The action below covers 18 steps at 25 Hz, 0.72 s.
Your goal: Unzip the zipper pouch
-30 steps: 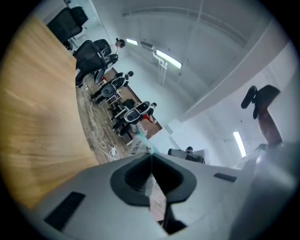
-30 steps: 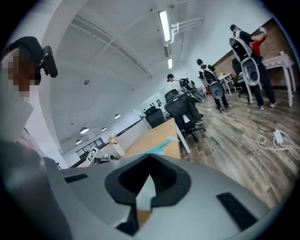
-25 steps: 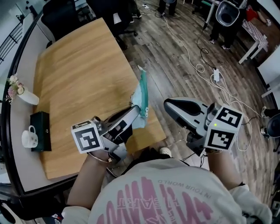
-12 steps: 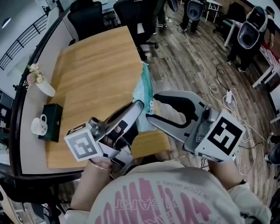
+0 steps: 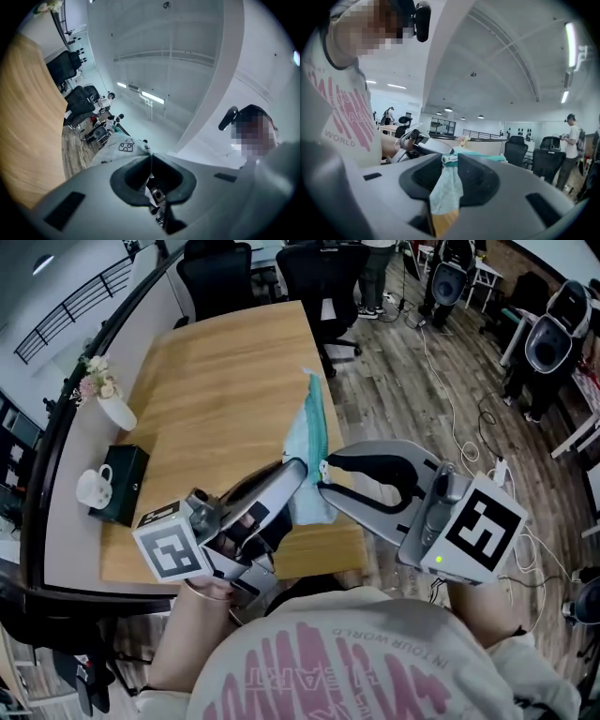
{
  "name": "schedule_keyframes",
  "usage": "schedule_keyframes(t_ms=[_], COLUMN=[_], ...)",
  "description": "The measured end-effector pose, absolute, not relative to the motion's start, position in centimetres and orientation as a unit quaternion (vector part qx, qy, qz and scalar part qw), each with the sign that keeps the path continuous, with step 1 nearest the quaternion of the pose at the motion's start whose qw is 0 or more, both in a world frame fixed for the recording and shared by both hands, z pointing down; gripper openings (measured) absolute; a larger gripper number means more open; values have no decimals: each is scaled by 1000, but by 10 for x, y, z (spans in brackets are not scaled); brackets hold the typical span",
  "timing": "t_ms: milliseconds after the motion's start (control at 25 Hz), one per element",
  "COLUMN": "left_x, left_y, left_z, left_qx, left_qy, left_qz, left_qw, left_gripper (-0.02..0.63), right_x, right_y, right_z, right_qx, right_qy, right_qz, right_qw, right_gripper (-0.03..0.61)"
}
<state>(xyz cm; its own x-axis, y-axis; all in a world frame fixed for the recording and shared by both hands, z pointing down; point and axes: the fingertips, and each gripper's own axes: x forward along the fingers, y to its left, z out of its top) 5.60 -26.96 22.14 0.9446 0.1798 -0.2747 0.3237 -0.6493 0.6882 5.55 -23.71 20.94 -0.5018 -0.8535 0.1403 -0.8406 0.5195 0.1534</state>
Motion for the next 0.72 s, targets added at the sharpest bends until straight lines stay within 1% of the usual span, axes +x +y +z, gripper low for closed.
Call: schedule_keyframes(t_ms=[120, 280, 320, 400, 480, 720], left_x=[46, 43, 43, 43, 43, 42], left_y=[-266, -266, -267, -268, -269, -267], left_z=[217, 215, 216, 218, 218, 219], left_qx=[908, 912, 912, 912, 911, 918], left_qy=[152, 151, 150, 147, 147, 150], left_qz=[-93, -92, -92, -92, -93, -83], left_qw=[380, 371, 370, 373, 375, 359], left_gripper=[12, 12, 12, 12, 12, 12], right_x=[47, 54, 57, 58, 55, 53], right_y=[-232, -232, -232, -233, -233, -234], right_z=[206, 204, 205, 205, 204, 203], right_qx=[475, 482, 483, 482, 476, 471], right_qy=[-875, -872, -871, -872, -876, -880], right_qz=[-32, -33, -34, -33, -28, -2], right_qw=[89, 79, 83, 83, 75, 55], right_gripper=[104, 102, 89, 34, 16, 3])
